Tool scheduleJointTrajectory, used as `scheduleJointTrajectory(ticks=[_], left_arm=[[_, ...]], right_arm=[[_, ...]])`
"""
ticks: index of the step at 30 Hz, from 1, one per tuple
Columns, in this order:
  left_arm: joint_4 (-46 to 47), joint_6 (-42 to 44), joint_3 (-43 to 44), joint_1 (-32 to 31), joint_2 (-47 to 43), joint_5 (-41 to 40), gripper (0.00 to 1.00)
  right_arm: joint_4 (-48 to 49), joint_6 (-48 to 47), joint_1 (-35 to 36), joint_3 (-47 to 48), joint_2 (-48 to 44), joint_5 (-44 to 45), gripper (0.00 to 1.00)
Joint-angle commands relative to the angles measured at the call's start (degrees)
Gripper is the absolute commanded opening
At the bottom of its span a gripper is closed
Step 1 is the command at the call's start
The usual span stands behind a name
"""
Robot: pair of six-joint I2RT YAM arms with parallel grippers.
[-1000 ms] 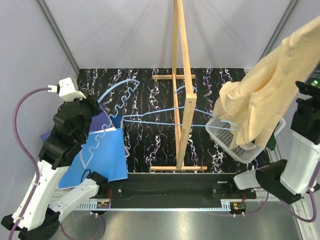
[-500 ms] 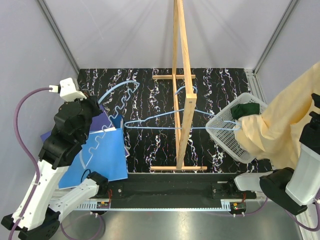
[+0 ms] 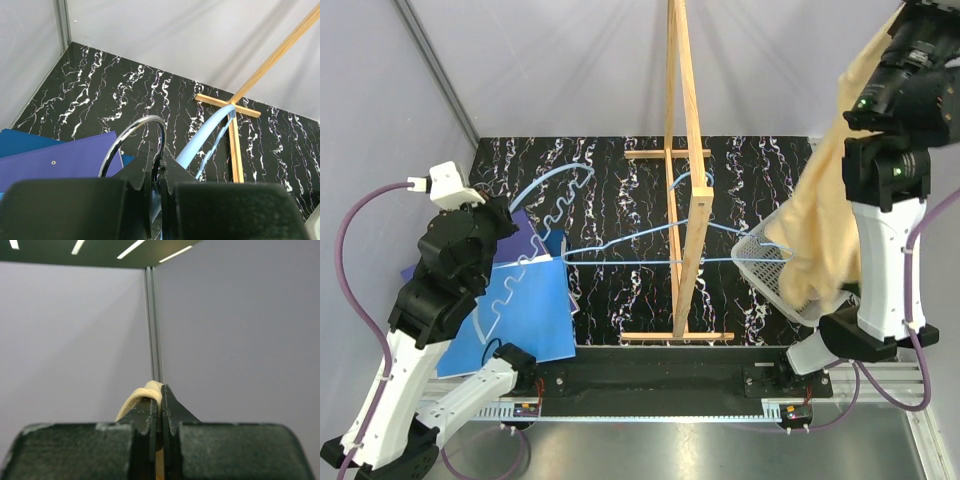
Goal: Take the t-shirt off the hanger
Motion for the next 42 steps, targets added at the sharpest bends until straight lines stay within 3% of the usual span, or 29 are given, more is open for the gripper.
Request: scheduleJointTrajectory(ticks=[1,7,13,22,27,34,42], left_arm=[[2.08,0.25,3.04,0.10,-0.95,-1.88,0.00],[2.08,0.34,3.31,0.10,-0.43,-1.44,0.00],[1.99,0.07,3.57,0.10,-0.25,-0.47,0.00],[1.55,0.34,3.22,0.10,-1.74,-1.00,0.00],[1.64,-0.19,3.13,0.10,-0.61,0.14,0.00],[1.29,-0.28,5.68,0.10,3.35,6.29,0.00],[1.11,-0.37,4.98,0.10,1.86,6.73,0.00]], right_arm=[[0.55,7.92,-6.03,-2.51,-0.43,-2.53,0.00],[-0.07,14.17,-10.26,-14.44,-8.31,-2.26,0.00],[2.56,14.18,-11.67,-25.97,-16.76,0.72,0.00],[2.74,15.42,-11.67,-34.50,-26.88,3.27,0.00],[0.30,14.80,-11.67,-40.92,-27.50,6.69,0.00],[-9.11,30.34,-11.67,-52.95,-30.66,4.61,0.00],[-18.69,44.83,-11.67,-52.97,-28.91,-1.55,0.00]])
